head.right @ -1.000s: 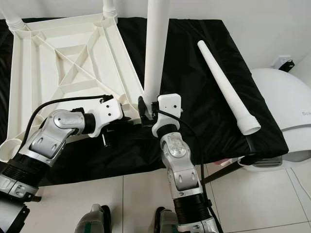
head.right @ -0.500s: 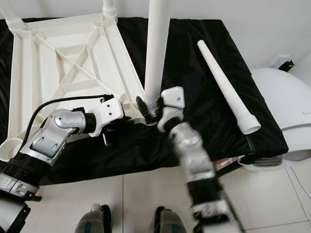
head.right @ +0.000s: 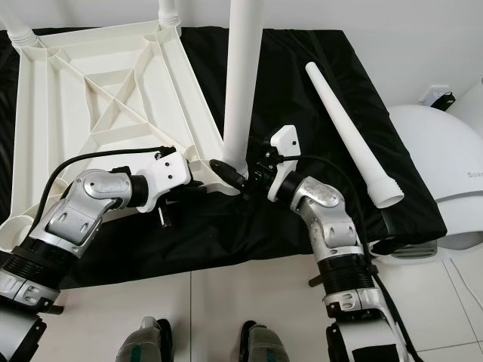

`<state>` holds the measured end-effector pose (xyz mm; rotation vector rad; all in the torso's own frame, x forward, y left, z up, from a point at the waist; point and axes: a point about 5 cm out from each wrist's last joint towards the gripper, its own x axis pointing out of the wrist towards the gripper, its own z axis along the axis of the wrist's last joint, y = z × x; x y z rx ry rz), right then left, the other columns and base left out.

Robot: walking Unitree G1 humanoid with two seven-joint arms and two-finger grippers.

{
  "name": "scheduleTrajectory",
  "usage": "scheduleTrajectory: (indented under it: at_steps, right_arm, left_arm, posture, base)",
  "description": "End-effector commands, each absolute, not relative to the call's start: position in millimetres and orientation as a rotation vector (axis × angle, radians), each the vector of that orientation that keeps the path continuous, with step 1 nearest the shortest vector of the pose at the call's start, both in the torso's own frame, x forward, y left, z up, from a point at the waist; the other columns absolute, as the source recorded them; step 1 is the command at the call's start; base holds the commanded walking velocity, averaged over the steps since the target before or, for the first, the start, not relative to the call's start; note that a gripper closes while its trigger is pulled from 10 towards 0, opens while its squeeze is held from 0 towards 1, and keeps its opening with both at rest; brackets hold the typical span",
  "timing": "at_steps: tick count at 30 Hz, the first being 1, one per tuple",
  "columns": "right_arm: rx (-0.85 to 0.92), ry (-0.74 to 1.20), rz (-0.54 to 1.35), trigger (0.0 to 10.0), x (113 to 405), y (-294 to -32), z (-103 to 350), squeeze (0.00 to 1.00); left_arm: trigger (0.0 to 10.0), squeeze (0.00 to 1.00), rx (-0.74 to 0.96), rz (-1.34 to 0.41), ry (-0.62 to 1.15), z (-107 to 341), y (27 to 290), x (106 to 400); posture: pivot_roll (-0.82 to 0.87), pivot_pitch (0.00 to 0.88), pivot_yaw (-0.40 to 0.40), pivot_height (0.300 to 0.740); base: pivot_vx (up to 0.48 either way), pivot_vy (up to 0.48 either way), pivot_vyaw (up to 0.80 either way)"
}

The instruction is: Building children table

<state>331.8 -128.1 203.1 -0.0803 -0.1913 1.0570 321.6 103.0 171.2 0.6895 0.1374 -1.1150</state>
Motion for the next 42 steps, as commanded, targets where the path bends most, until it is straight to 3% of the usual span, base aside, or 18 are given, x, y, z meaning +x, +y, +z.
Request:
scheduleTrajectory:
  at_steps: [1,25,26,28,29,42]
  right_arm:
    - [-0.073,-0.182,1.098,10.0,333.1,-129.8,201.4,0.0]
    - [-0.124,-0.218,1.119,10.0,359.5,-124.2,199.6,0.0]
    - [-0.128,-0.221,1.128,3.6,359.7,-124.5,199.7,0.0]
    - [-0.128,-0.221,1.128,3.6,359.7,-124.5,199.7,0.0]
    - [-0.13,-0.222,1.138,0.0,359.8,-125.0,199.9,0.0]
    - [-0.132,-0.265,1.162,0.0,357.6,-126.6,205.5,0.0]
  left_arm:
    - [10.0,0.0,0.677,-1.109,0.341,128.9,116.9,313.5]
    - [10.0,0.0,0.683,-1.114,0.343,128.3,116.6,311.6]
    - [10.0,0.0,0.682,-1.115,0.343,128.1,116.4,311.4]
    - [10.0,0.0,0.682,-1.115,0.343,128.1,116.4,311.4]
    - [10.0,0.0,0.682,-1.115,0.343,127.9,116.1,311.2]
    - [10.0,0.0,0.678,-1.115,0.342,127.2,115.6,309.6]
  posture:
    - [0.09,0.204,-0.016,0.74]
    - [0.1,0.19,-0.008,0.74]
    - [0.1,0.186,-0.009,0.74]
    - [0.1,0.186,-0.009,0.74]
    - [0.1,0.185,-0.01,0.74]
    - [0.1,0.194,-0.02,0.74]
  base:
    - [0.0,0.0,0.0]
    - [0.0,0.0,0.0]
    - [0.0,0.0,0.0]
    - [0.0,0.0,0.0]
    - [0.0,0.0,0.0]
    - [0.0,0.0,0.0]
